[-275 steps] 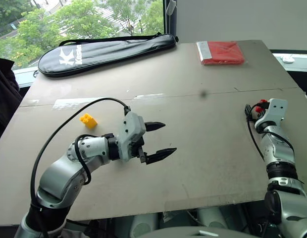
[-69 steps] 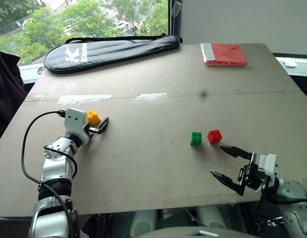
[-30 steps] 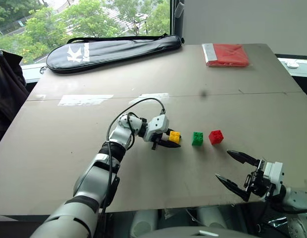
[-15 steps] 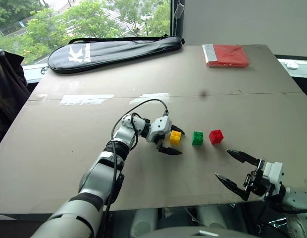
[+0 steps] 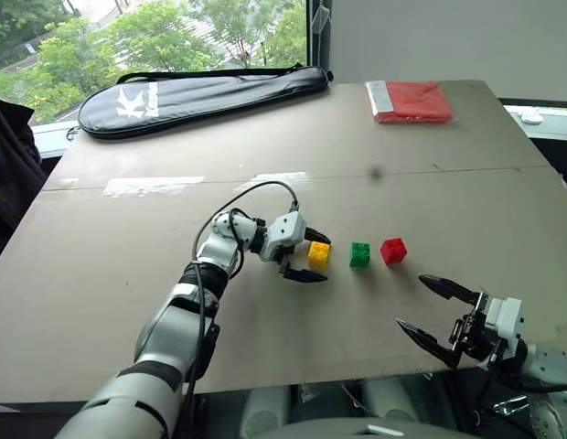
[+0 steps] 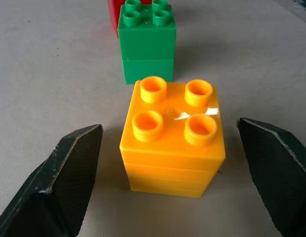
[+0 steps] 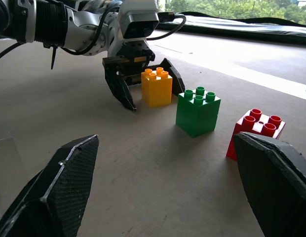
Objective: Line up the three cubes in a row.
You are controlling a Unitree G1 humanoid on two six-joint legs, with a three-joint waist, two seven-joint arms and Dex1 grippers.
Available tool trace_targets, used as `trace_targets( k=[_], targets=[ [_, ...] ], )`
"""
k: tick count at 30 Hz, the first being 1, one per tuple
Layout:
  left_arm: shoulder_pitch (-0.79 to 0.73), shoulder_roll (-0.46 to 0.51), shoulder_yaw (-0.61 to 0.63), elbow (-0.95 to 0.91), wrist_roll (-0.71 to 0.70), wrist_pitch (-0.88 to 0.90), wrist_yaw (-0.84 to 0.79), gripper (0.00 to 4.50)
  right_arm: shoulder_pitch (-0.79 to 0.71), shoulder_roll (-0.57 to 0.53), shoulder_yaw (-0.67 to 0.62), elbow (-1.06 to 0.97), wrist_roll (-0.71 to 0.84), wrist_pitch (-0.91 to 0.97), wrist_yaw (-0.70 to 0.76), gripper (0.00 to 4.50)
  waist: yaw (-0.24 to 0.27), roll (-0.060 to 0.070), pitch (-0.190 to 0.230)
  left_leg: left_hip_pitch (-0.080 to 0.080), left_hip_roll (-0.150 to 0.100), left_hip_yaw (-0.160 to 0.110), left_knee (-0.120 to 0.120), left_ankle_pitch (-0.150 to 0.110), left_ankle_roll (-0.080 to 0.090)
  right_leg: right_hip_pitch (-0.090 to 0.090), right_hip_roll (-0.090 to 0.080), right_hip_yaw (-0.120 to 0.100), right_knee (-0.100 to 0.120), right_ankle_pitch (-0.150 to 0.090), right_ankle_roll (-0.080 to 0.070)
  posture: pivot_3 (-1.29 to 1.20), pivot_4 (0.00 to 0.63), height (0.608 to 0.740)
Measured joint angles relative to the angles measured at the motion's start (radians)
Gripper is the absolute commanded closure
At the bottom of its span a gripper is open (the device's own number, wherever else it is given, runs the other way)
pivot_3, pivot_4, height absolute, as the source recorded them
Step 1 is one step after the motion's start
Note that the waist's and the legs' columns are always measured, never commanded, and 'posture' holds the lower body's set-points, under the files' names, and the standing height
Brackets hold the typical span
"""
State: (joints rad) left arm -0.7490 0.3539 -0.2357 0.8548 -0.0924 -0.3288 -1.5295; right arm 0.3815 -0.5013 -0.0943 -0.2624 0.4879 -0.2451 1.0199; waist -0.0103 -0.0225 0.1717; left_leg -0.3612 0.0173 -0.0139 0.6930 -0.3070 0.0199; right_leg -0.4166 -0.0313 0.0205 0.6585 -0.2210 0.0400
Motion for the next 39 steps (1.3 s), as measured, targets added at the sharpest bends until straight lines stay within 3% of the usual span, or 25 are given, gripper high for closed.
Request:
trace_targets(
  k=[24,39],
  targets=[
    [0.124,0.042,-0.017,-0.285,-0.021,0.219,-0.002,0.05,-0.025,0.000,0.019,0.026,-0.011,0.000,0.003,0.00,0.000,0.000,0.000,0.000,0.000,0.000,0.000,0.000,0.000,0.000,0.000,0.000,0.000,0.000,0.000,0.00,0.150,0.707],
    [0.145,0.078,0.033,-0.278,-0.046,0.209,0.095,0.05,-0.043,0.001,0.022,0.046,-0.014,-0.002,0.024,0.00,-0.004,0.001,0.000,0.001,0.001,0.000,0.000,0.000,0.000,0.000,0.000,0.000,0.001,0.000,0.000,0.00,0.150,0.707]
  ],
)
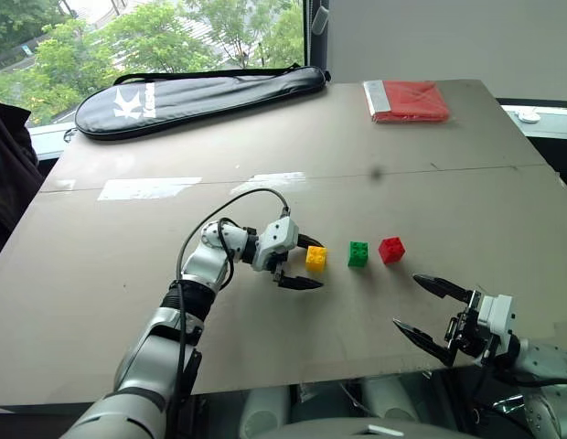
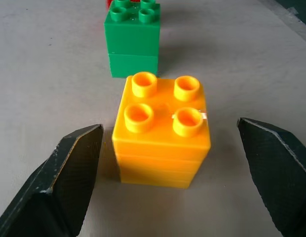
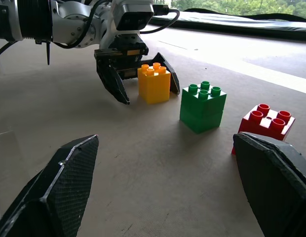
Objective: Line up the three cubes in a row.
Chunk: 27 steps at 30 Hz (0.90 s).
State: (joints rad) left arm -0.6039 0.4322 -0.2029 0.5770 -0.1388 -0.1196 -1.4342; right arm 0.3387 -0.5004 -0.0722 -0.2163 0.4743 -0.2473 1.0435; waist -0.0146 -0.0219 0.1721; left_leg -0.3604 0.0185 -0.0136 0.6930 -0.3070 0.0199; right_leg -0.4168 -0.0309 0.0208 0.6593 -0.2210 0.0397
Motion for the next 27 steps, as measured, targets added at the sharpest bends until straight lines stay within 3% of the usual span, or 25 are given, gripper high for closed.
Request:
trace_targets(
  k=[5,9,15,20,27],
  targets=[
    [0.080,0.046,0.061,-0.078,-0.065,0.069,0.017,0.05,-0.007,-0.001,0.000,0.004,0.000,-0.002,0.006,0.00,0.001,0.000,0.001,-0.002,0.001,0.000,-0.001,0.000,0.000,-0.003,0.000,0.000,0.000,0.000,0.000,0.00,0.150,0.707],
    [0.238,0.174,0.099,-0.287,-0.129,0.168,-0.003,0.05,-0.014,-0.004,0.004,0.022,0.000,-0.003,0.020,0.00,0.000,0.001,0.001,-0.001,0.003,0.002,-0.005,0.000,0.000,-0.004,0.000,0.001,-0.001,0.000,0.000,0.00,0.150,0.707],
    [0.445,0.273,0.178,-0.520,-0.159,0.267,0.088,0.05,-0.033,-0.011,0.004,0.050,0.004,-0.004,0.043,0.00,0.003,0.002,0.002,-0.001,0.004,0.000,-0.005,0.000,0.000,-0.005,-0.003,0.003,-0.001,0.000,0.000,0.00,0.150,0.707],
    [0.698,0.242,0.255,-0.789,-0.175,0.341,0.296,0.05,-0.037,-0.018,-0.035,0.128,0.018,-0.017,0.061,0.00,0.004,0.003,0.002,-0.001,0.004,0.002,-0.005,0.000,0.000,-0.005,-0.004,0.005,-0.003,0.000,0.000,0.00,0.150,0.707],
    [0.923,0.158,0.277,-0.969,-0.141,0.331,0.539,0.05,-0.052,-0.063,-0.105,0.252,0.025,-0.056,0.128,0.00,0.002,0.004,0.002,0.000,0.004,0.004,-0.005,0.000,0.000,-0.004,-0.003,0.006,-0.002,0.000,0.000,0.00,0.150,0.707]
  ],
)
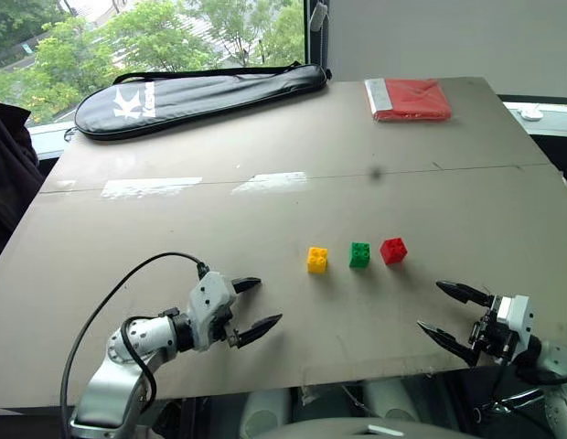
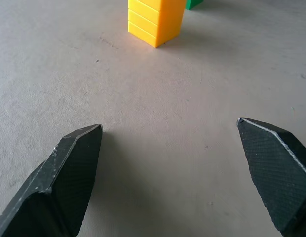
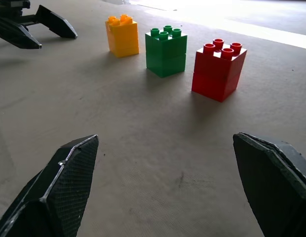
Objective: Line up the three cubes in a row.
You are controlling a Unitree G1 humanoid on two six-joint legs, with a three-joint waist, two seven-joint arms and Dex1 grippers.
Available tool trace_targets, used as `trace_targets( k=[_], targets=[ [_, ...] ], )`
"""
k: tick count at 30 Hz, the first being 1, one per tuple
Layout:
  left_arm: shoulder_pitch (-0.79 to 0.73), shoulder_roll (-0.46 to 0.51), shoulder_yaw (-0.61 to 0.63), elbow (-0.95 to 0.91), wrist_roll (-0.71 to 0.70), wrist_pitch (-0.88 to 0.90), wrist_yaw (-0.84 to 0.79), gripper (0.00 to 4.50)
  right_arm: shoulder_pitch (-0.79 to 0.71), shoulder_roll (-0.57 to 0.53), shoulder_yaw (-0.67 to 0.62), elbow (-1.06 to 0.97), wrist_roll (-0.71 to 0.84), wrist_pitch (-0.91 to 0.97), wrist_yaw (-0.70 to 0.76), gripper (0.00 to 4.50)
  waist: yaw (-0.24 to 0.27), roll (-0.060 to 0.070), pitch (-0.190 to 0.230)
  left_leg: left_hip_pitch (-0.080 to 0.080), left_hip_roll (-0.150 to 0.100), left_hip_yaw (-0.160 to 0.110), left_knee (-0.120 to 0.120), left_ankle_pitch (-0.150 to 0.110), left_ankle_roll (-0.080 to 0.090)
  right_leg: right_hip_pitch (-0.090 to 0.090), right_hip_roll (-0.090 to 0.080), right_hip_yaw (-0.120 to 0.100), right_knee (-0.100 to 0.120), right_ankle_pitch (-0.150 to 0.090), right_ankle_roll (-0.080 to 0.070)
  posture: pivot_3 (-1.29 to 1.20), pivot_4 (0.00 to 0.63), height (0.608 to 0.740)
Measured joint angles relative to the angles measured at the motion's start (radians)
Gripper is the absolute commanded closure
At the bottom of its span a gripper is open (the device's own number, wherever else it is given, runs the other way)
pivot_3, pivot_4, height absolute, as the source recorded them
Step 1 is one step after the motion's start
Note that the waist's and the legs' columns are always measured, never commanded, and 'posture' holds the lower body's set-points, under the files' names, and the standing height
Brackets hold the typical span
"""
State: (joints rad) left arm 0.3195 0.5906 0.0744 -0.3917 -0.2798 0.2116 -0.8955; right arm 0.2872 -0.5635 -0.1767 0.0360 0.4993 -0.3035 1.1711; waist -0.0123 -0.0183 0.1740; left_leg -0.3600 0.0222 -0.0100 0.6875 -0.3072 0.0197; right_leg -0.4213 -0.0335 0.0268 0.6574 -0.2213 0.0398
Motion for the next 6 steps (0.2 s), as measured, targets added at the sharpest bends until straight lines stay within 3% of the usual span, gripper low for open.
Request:
trace_targets(
  k=[6],
  targets=[
    [0.158,-0.030,0.005,-0.081,0.015,-0.058,0.090,0.05,-0.002,-0.009,-0.019,0.022,0.010,-0.008,0.028,0.00,-0.002,0.001,0.000,0.000,0.000,0.003,-0.001,0.000,0.000,0.000,0.001,0.001,0.000,0.000,0.000,0.00,0.150,0.707]
  ],
)
